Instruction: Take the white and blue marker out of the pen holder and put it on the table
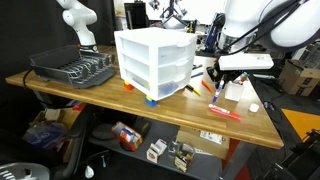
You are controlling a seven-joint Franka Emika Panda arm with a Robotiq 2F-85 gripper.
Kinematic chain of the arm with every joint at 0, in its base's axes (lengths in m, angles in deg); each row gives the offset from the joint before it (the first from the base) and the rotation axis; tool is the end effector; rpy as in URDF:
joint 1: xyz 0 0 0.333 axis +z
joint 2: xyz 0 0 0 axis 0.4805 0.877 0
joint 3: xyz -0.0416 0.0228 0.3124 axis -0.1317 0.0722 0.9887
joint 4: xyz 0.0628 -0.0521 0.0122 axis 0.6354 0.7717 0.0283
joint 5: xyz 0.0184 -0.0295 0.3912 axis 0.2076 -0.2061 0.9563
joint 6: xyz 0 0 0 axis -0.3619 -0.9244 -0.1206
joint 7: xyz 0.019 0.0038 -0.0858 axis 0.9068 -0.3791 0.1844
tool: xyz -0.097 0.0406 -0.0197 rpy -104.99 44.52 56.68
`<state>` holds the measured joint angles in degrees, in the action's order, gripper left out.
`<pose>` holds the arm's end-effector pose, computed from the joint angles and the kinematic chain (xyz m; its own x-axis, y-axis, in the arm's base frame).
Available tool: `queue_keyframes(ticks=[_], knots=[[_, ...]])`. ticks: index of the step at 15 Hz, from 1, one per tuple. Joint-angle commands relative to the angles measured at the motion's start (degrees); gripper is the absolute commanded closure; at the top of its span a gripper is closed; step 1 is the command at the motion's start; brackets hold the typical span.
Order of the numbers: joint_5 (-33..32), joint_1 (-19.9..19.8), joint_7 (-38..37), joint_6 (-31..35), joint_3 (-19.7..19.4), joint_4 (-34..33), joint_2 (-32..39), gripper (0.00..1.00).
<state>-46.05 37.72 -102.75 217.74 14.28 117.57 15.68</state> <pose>0.4616 0.1173 0.2428 0.8605 -0.4635 0.2116 -0.4867 -0.8706 0.0722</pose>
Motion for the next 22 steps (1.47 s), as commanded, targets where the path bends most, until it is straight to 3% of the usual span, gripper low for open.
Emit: queue_keyframes(ticks=[1, 9, 16, 17, 18, 19, 21, 22], knots=[[-16.26, 2.4, -8.29, 1.43, -3.62, -3.78, 3.57, 0.95], [-50.79, 5.17, -33.09, 0.12, -8.72, -12.46, 14.57, 0.95], [-60.6, 6.7, -46.36, -3.54, -8.82, -20.39, 24.46, 0.93], [-60.84, 6.75, -47.29, -4.19, -8.75, -21.21, 25.39, 0.8], [-60.66, 6.8, -47.92, -5.14, -8.64, -21.91, 26.04, 0.76], [-60.12, 6.83, -48.24, -5.93, -8.48, -22.31, 26.39, 0.61], [-59.05, 6.85, -48.88, -7.0, -8.28, -22.53, 26.6, 0.49], [-59.08, 3.27, -48.92, -9.16, -4.37, -22.33, 26.08, 0.43]])
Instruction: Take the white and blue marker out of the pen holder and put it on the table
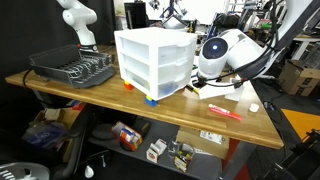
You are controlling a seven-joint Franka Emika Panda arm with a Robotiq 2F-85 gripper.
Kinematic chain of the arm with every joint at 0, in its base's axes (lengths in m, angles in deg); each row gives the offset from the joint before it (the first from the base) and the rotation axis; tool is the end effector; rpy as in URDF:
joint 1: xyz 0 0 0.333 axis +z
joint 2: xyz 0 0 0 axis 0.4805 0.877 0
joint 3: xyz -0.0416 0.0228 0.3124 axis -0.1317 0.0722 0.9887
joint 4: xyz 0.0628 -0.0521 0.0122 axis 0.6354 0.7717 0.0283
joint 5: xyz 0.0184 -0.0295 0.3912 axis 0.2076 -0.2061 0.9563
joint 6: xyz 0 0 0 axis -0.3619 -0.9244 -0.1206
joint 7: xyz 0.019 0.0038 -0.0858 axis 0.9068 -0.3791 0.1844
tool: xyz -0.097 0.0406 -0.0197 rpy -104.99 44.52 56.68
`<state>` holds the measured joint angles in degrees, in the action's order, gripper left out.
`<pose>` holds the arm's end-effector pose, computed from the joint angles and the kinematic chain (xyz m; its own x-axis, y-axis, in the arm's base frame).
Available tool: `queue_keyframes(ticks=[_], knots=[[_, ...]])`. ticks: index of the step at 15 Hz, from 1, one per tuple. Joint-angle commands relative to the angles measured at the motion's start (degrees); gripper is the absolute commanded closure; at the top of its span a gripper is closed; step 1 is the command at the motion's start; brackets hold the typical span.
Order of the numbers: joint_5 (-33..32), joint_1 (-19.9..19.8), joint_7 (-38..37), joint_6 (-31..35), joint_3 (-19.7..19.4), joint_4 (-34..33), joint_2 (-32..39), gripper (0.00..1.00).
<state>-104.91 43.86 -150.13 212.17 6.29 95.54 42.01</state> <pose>0.5319 0.1162 0.1182 0.7789 -0.2163 0.5886 -0.4461 -0.8508 0.2777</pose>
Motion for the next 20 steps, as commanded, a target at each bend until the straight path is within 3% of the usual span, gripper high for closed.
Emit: queue_keyframes(ticks=[1, 6, 8, 12, 17, 18, 20], knots=[[0.7, -3.3, -1.74, -4.15, 4.19, 0.09, -0.74, 0.34], [11.45, -7.61, -0.74, -4.27, 7.31, 2.69, -5.6, 0.02], [19.18, -9.32, 1.13, -4.21, 7.63, 4.7, -9.07, 0.0], [39.74, -14.05, 12.07, -5.44, 9.84, 11.18, -18.1, 0.0], [65.48, -27.99, 29.21, -4.27, 21.38, 19.65, -28.68, 0.0], [60.34, -17.46, 24.65, -5.34, 11.51, 16.5, -25.88, 0.0], [64.54, -20.36, 28.22, -5.4, 13.87, 18.64, -28.57, 0.0]])
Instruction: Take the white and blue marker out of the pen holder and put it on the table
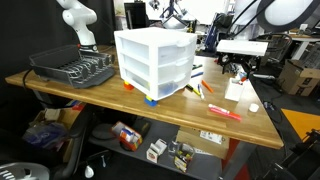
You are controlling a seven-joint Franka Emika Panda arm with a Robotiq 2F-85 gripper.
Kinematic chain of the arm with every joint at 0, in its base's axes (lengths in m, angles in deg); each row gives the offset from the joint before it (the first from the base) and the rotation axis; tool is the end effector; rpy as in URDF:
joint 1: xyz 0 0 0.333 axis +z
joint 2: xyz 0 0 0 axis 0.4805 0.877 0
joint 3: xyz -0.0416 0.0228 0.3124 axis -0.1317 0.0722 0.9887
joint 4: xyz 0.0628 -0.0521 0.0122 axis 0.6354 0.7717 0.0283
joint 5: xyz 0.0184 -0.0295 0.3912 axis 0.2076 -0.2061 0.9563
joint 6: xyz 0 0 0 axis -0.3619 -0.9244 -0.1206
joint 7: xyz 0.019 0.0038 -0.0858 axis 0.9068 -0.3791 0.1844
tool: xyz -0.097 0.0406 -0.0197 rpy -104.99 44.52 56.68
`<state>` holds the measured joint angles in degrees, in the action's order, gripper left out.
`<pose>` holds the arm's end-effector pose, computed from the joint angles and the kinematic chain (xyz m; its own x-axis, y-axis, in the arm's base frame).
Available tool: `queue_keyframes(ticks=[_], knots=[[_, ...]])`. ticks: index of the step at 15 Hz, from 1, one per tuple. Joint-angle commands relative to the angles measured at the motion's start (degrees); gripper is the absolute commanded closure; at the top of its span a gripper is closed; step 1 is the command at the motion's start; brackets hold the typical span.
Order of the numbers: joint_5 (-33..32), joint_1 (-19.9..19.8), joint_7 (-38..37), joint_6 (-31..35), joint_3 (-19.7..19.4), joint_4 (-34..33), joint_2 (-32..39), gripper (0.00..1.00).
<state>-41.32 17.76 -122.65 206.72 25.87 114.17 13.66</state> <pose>0.4828 0.0375 0.2671 0.4515 -0.8703 0.1966 -0.8919 -0.4468 0.0704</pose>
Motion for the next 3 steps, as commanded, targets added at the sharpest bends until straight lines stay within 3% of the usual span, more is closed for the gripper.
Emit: queue_keyframes(ticks=[1, 3], knots=[[1.25, 5.43, 0.81, 0.09, -5.37, 0.39, -0.52, 0.0], [1.43, 5.43, 0.84, 0.2, -5.19, 0.51, -0.39, 0.0]])
